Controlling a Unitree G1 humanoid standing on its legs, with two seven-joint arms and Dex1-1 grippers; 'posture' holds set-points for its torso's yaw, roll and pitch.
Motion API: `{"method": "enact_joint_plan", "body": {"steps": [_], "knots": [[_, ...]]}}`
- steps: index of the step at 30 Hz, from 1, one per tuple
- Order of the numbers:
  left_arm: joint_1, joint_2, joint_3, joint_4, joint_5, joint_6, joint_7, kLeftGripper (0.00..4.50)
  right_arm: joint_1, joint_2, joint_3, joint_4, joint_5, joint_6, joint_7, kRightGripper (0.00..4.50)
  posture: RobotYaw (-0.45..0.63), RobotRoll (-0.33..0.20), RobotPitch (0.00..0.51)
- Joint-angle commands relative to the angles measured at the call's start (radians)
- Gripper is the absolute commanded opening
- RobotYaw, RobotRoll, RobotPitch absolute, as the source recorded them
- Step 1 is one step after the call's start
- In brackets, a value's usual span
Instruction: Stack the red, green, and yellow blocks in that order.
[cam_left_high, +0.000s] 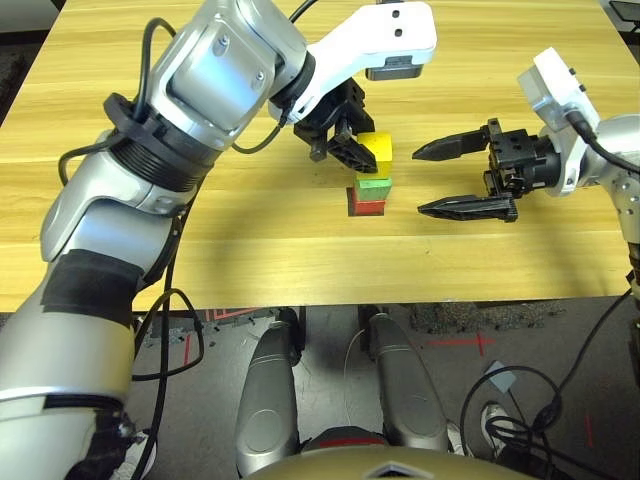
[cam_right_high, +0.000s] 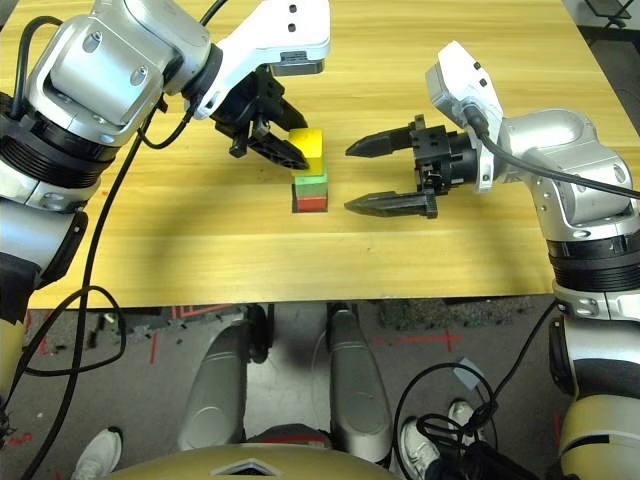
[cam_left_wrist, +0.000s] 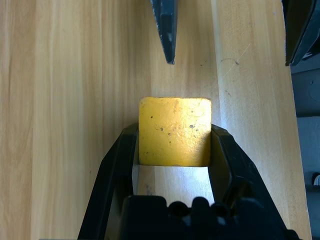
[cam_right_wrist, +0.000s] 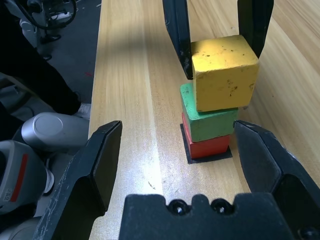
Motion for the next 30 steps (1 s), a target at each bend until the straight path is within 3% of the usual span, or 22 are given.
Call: {"method": "enact_joint_plan", "body": {"steps": [1,30], "knots": [[-0.021,-0.007,0.003,0.005,0.003,-0.013,-0.011,2.03,0.000,-0.014,-0.012,-0.006,0.000,-0.009,0.003,4.50,-0.02,0.097,0.312],[-0.031,0.002,0.005,-0.042,-0.008,0.024,-0.029,2.03,-0.017,-0.012,-0.005,0.027,-0.012,-0.036,0.007,4.50,-0.02,0.098,0.289]]}}
